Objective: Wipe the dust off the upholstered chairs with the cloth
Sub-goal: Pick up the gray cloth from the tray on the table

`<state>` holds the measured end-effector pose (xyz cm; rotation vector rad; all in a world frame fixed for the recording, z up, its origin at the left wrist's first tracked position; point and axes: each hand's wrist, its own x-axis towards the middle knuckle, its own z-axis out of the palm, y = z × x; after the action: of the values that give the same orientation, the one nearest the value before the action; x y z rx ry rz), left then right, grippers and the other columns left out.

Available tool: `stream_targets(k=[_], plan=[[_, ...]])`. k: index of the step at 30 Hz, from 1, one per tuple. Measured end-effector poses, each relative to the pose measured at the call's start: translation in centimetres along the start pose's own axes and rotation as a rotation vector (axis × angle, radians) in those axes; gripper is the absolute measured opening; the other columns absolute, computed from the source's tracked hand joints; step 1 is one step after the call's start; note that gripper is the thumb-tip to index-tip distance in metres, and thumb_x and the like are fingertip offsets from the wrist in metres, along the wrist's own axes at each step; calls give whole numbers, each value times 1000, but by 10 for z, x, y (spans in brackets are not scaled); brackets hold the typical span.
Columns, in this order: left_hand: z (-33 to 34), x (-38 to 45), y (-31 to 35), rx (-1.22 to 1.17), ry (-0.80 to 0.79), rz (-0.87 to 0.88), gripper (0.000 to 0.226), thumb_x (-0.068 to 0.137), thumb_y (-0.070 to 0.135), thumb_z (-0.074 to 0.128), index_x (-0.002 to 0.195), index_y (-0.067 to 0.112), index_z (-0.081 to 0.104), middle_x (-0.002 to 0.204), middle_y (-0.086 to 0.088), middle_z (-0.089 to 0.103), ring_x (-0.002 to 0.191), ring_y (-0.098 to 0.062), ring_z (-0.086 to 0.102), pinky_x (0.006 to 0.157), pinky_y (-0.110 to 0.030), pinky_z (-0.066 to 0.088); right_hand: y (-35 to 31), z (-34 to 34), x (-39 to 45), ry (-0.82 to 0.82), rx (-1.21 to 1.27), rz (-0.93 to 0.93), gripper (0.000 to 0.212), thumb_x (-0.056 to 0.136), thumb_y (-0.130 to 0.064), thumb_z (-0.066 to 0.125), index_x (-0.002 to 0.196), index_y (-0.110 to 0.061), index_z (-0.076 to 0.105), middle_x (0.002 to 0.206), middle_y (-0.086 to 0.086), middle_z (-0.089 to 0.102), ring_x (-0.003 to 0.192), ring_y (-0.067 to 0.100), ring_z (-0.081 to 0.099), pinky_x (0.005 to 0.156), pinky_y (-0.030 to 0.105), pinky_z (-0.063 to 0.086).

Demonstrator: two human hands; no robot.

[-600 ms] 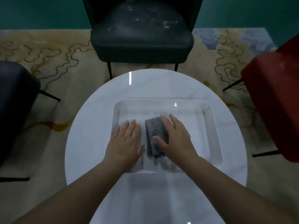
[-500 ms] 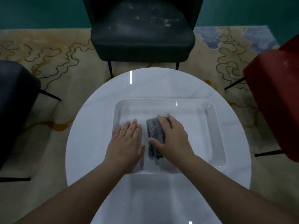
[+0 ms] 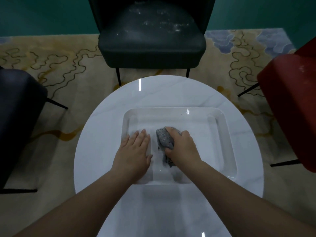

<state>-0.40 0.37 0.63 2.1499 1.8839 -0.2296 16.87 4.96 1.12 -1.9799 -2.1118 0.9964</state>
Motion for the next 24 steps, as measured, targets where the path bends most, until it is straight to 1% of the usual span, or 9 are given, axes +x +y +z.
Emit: stream_targets(k=[5,7,11,16,19,20,21,22,24], plan=[[-21,-2,4,-23,18,4,65,97,49,31,152,23,10,161,1,4,147,-18,0,116,-35,-6,7,-23,-5,12,87,13,65,81,-25,61,139,-37,36,113,2,36,88,21,52,79,28,47],[-31,-5,6,-37,29,-16,63,97,49,32,152,24,13,160,1,9,147,-19,5,117,-36,-1,6,-33,-9,16,96,9,64,81,-24,60,138,-40,35,114,1,36,85,20,52,76,29,50],[-54,-16,6,-63,38,-60,61,97,48,35,151,24,19,159,1,18,146,-19,14,117,-36,5,-3,-53,-18,25,151,5,63,81,-24,60,136,-42,36,115,1,35,85,21,55,73,37,57],[-83,-43,-7,-84,62,-172,59,96,49,36,149,25,24,156,2,27,142,-19,24,117,-38,12,-25,-74,-29,33,226,-22,62,80,-20,62,134,-43,40,112,-2,34,77,14,55,64,33,59],[-97,-64,-23,-84,60,-238,60,96,48,34,150,24,21,157,2,22,144,-18,20,118,-38,11,-47,-83,-35,-9,266,-69,59,82,-15,61,133,-40,43,110,0,35,64,12,59,43,16,49],[-101,-73,-29,-85,64,-265,60,97,48,33,150,24,20,158,2,21,144,-18,19,119,-38,12,-57,-86,-38,-32,305,-80,59,82,-12,60,133,-38,44,109,2,35,60,8,61,37,14,45],[-106,-81,-36,-89,70,-292,60,97,47,33,151,24,19,158,2,20,144,-18,18,119,-38,13,-69,-88,-39,-58,345,-87,58,82,-9,58,132,-36,45,109,4,37,54,5,62,35,14,42],[-111,-90,-43,-93,76,-316,60,97,47,33,151,24,19,158,1,20,144,-18,18,118,-37,14,-81,-91,-40,-85,371,-96,58,82,-7,57,131,-34,46,109,7,41,48,8,62,34,15,42],[-120,-107,-59,-92,97,-366,60,97,47,35,151,23,21,157,1,22,143,-19,21,116,-37,14,-110,-92,-42,-128,349,-126,58,81,-5,56,131,-33,47,109,13,52,53,21,65,36,17,42]])
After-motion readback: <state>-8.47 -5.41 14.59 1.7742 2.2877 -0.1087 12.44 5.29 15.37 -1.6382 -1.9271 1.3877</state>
